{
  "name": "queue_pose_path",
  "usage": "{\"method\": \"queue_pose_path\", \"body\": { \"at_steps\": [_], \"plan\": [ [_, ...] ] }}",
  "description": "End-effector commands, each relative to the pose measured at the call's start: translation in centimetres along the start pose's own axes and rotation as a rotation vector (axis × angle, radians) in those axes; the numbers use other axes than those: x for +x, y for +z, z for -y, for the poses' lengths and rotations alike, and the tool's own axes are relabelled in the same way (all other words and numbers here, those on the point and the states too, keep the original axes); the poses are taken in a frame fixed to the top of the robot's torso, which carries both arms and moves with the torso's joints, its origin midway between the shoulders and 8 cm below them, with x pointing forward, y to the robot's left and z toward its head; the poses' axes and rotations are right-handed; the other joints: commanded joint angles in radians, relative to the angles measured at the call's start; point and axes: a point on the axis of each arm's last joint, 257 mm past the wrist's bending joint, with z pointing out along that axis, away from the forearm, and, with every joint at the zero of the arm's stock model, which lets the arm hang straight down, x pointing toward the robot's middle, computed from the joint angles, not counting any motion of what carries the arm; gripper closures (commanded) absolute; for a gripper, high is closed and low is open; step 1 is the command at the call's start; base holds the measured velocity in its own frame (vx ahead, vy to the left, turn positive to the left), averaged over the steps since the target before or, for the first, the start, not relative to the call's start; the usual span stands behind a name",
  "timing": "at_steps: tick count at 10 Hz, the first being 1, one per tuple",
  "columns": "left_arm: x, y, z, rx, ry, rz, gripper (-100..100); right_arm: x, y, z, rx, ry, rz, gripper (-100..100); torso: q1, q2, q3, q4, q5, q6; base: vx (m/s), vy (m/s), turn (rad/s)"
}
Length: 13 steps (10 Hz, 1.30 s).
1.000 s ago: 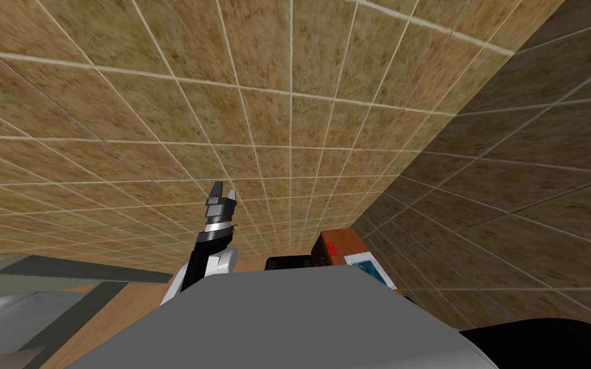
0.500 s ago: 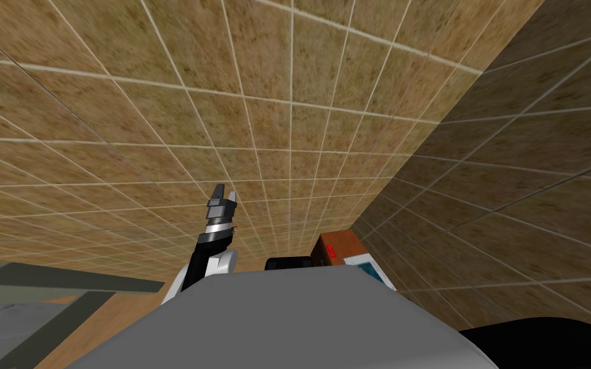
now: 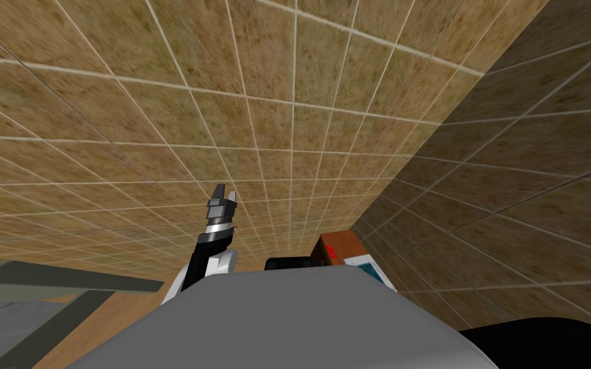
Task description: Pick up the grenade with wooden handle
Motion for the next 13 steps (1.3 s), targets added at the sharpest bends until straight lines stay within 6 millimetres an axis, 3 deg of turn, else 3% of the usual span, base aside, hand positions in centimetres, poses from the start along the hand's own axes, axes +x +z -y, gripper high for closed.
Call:
{"method": "queue_pose_path", "body": {
  "at_steps": [1,2,3,7,10,13],
  "plan": [
    [0.0,0.0,0.0,0.0,0.0,0.0,0,0.0,0.0,0.0,0.0,0.0,0.0,100,0.0,0.0,0.0,0.0,0.0,0.0,0.0,0.0,0.0],
    [0.0,0.0,0.0,0.0,0.0,0.0,0,0.0,0.0,0.0,0.0,0.0,0.0,0,0.0,0.0,0.0,0.0,0.0,0.0,0.0,0.0,0.0],
    [0.0,0.0,0.0,0.0,0.0,0.0,0,0.4,0.0,0.5,-0.007,0.006,-0.001,100,0.0,0.0,0.0,0.0,0.0,0.0,-0.061,0.017,0.116],
    [0.0,0.0,0.0,0.0,0.0,0.0,0,1.2,0.2,2.0,-0.011,0.005,-0.002,100,0.0,0.006,0.003,0.001,0.001,0.0,-0.099,0.005,0.084],
    [0.0,0.0,0.0,0.0,0.0,0.0,0,1.2,0.2,2.0,-0.011,0.046,-0.003,100,0.001,0.003,0.002,0.001,0.001,0.0,-0.038,0.007,0.012],
    [0.0,0.0,0.0,0.0,0.0,0.0,0,2.0,0.2,3.6,-0.015,0.046,-0.007,100,0.001,0.004,0.002,0.001,0.002,-0.001,-0.086,0.006,0.098]
  ]
}}
